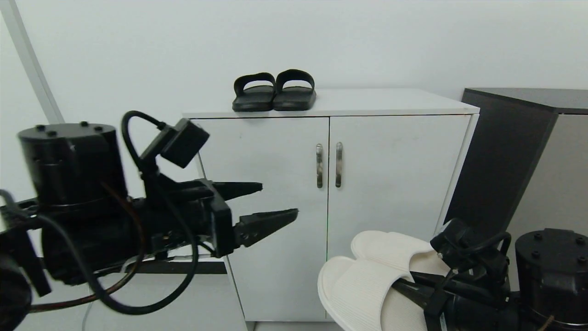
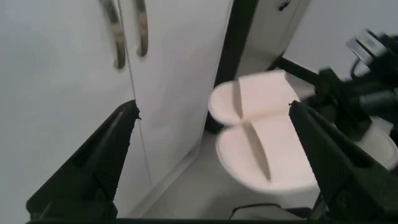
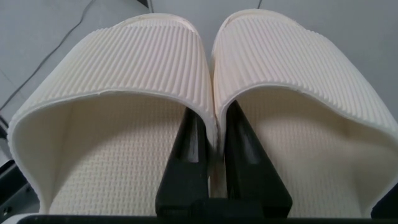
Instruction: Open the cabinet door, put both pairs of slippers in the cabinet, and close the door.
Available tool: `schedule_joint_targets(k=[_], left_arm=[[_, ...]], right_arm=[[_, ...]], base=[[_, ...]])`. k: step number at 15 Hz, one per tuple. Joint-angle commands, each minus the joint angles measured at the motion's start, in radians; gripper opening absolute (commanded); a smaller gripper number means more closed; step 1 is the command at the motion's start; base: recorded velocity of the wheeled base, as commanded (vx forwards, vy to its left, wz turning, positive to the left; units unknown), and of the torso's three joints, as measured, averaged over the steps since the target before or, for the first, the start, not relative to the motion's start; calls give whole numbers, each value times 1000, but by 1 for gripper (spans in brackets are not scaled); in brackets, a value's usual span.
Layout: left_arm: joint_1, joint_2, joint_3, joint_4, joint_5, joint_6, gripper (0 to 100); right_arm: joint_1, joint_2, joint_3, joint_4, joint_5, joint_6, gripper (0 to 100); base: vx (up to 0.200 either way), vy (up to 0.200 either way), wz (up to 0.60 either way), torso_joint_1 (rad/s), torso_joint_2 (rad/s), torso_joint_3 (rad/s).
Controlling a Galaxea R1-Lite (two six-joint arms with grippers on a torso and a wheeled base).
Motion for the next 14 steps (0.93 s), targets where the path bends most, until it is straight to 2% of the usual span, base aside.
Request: schedule_joint_targets(k=[1,2,3,4,6,7,8,10,13,14], left_arm=[[-67,197,-143,-37,6,-28,100],[-87,224,-182,-37,6,-47,100],[-113,272,-254,-35,4,-87,100],[-121,313,-312,-33,-2,-112,100],[-121,395,-396,-30,-7,-129,100],[-119,433,-424,-33,-10,-133,100],[-116,465,-453,-35,-37,-150,100],[-106,491,-501,-37,-83,-227,100],[-93,516,-531,-29,-85,-267,100],[-92,530,-536,-32,-79,-268,100]], right_arm=[[-2,6,0,-1,2,3,0],[-2,8,0,-1,2,4,0],[-8,9,0,-1,2,4,0],[-9,11,2,-1,2,6,0],[-14,12,2,-1,5,6,0],[-14,19,2,-1,5,6,0],[-14,28,2,-1,5,6,0],[-14,32,2,-1,5,6,0],[-14,31,2,-2,5,6,0],[-14,31,2,-2,4,6,0]], base=[[0,0,0,0,0,0],[0,0,0,0,0,0],[0,0,0,0,0,0],[0,0,0,0,0,0],[0,0,0,0,0,0],[0,0,0,0,0,0],[0,0,0,0,0,0],[0,0,0,0,0,0],[0,0,0,0,0,0],[0,0,0,0,0,0]])
